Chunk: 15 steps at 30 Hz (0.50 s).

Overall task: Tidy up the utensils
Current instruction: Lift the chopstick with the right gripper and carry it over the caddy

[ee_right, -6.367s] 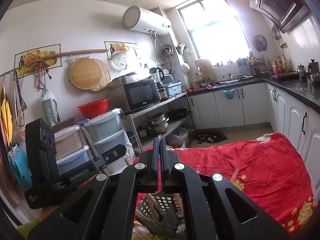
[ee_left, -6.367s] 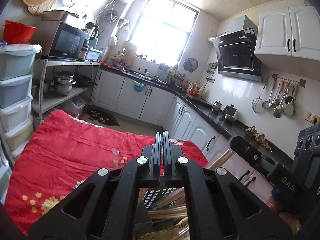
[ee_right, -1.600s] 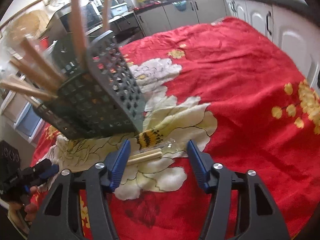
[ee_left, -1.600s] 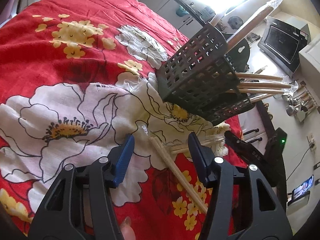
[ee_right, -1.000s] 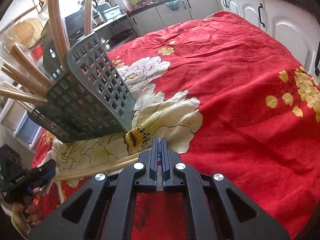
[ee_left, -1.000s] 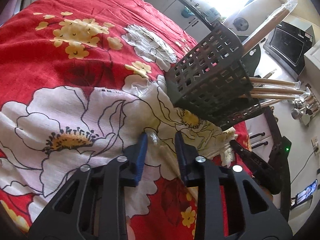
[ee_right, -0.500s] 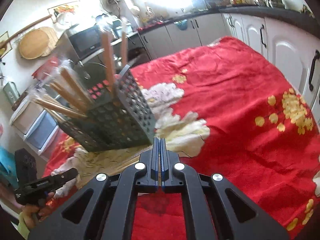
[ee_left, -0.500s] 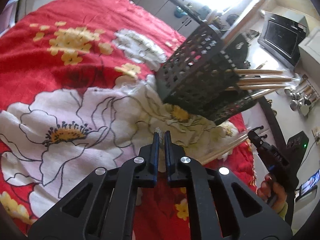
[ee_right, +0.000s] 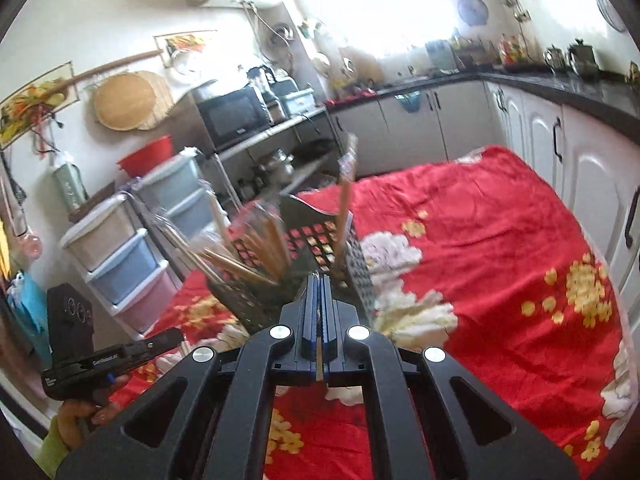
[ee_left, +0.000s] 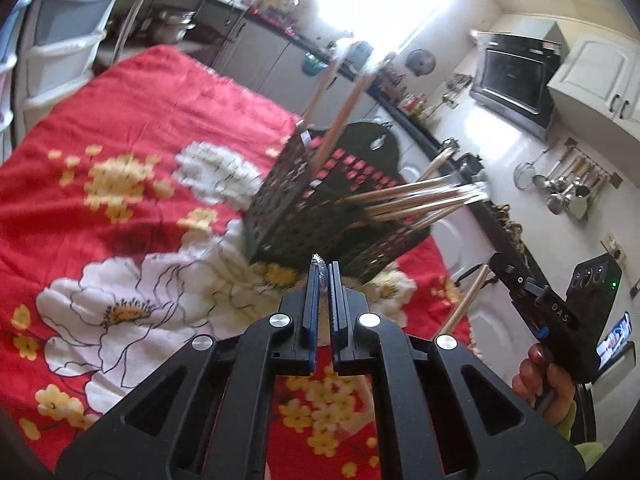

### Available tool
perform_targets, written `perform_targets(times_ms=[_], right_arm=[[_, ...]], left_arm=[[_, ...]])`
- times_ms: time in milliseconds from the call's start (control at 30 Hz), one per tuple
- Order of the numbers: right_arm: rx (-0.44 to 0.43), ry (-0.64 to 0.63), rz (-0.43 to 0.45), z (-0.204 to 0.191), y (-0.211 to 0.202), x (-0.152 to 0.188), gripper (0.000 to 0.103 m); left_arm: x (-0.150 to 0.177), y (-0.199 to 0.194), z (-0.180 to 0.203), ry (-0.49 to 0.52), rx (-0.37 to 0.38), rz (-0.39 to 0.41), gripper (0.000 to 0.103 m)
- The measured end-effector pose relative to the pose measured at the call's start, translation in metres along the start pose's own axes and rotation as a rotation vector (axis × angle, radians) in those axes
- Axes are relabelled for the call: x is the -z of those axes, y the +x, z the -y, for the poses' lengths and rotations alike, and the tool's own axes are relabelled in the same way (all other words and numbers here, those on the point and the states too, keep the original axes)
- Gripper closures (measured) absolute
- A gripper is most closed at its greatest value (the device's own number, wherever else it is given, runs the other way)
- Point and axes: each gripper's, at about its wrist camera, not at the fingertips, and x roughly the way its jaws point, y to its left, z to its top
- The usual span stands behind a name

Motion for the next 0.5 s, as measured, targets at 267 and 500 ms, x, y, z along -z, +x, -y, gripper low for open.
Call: perform_targets(times_ms=[267,500], right_arm=[[-0.033,-0.042,0.056,-0.017,-0.025,-0.013,0.101],[-0.045,-0.059,0.094,-0.025,-0.039,-0.021,0.101]], left_arm=[[-0.012,-0.011,0.026,0.051,0.047,0.039,0.101],[-0.026,-0.021,0.045,0.094,0.075,0.078,0.101]])
